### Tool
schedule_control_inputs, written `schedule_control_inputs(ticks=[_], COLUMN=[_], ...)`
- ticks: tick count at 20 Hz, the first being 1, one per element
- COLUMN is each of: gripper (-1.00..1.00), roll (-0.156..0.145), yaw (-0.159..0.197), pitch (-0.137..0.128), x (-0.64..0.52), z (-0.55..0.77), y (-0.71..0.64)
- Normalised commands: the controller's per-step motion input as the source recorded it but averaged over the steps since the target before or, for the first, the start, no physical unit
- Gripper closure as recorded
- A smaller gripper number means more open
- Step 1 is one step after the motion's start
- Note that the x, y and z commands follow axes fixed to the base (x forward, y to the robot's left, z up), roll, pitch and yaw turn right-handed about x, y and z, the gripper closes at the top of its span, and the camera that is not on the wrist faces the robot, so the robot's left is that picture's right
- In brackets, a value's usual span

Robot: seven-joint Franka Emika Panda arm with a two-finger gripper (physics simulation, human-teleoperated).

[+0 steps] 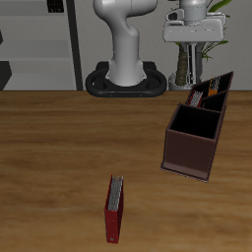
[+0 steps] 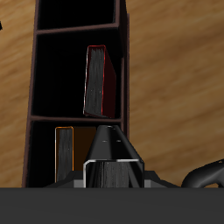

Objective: Place the right red book into the left desk caddy's front compartment and place the orange book into the left desk caddy's left compartment and place the striped book into the left desk caddy's left compartment

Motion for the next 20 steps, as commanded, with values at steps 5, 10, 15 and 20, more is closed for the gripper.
schedule_control_inputs(ticks=[5, 10, 15, 20], gripper=[1.0, 1.0, 1.0, 1.0], roll=[0.026, -0.009, -0.002, 0.029], yaw=[-0.061, -0.046, -0.062, -0.055], pitch=[0.031, 0.0, 0.014, 0.038], x=[0.13, 0.02, 0.09, 0.1], z=[-0.17, -0.05, -0.12, -0.23], y=[0.18, -0.03, 0.02, 0.12])
